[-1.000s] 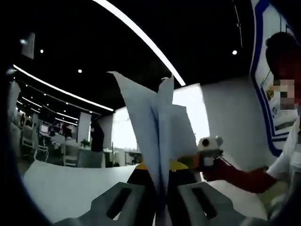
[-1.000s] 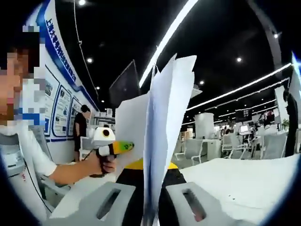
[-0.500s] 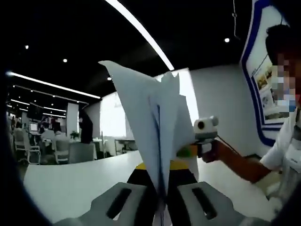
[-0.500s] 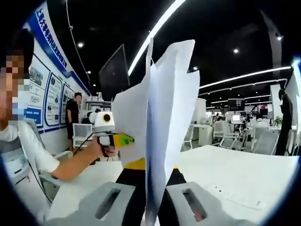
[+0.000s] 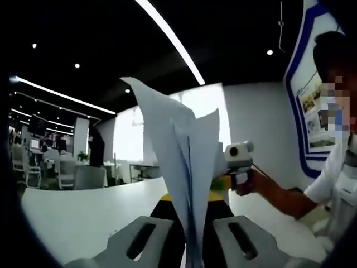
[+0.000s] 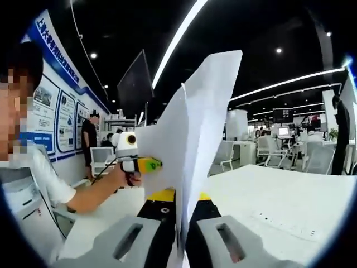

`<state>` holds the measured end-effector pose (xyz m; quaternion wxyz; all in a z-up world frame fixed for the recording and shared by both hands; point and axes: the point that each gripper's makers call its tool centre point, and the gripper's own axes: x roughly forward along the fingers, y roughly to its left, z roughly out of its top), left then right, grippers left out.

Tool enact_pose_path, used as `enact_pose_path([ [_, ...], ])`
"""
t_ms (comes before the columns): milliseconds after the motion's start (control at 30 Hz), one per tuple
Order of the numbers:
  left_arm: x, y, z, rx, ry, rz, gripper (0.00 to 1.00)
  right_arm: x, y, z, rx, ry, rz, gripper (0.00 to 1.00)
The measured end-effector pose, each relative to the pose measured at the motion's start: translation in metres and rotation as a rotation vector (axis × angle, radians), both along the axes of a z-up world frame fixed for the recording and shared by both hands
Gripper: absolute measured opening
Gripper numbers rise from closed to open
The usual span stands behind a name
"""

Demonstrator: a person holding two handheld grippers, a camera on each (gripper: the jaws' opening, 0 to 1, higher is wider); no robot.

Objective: Organize the stack of printing papers by aligning and flattening the scattered papers on the table

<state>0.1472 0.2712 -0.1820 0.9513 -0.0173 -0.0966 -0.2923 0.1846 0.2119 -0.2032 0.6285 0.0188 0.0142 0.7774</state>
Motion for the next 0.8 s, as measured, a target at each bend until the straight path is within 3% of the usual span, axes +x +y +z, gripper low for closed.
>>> enact_pose_path([
  [67,-0.003,-0.003,0.004,-0.015,-0.015,0.004,0.06,-0.002,-0.001,0.004,0.01,0.017,-0.002,0.0],
  [167,-0.005,-0.002,0.013,-0.01,-0.062,0.019,0.11,-0.006,-0.002,0.009,0.031,-0.005,0.001,0.01],
  [233,-0.003,0.004,0.013,-0.025,-0.042,0.018,0.23,-0.006,-0.001,0.006,0.014,0.0,0.009,0.14],
  [467,0.001,0.014,0.01,-0.015,-0.04,0.02,0.24,-0.006,0.006,-0.005,-0.009,-0.015,0.012,0.19],
  [667,-0.013,0.02,0.014,-0.061,-0.073,-0.069,0.35,-0.005,0.006,-0.006,-0.004,-0.041,0.009,0.3],
  [733,-0.015,0.021,0.016,-0.076,-0.082,-0.074,0.35,-0.004,0.007,-0.004,0.004,-0.04,0.005,0.31],
  [800,-0.012,0.018,0.01,-0.052,-0.066,-0.072,0.26,-0.005,0.007,-0.005,0.001,-0.033,0.011,0.27],
])
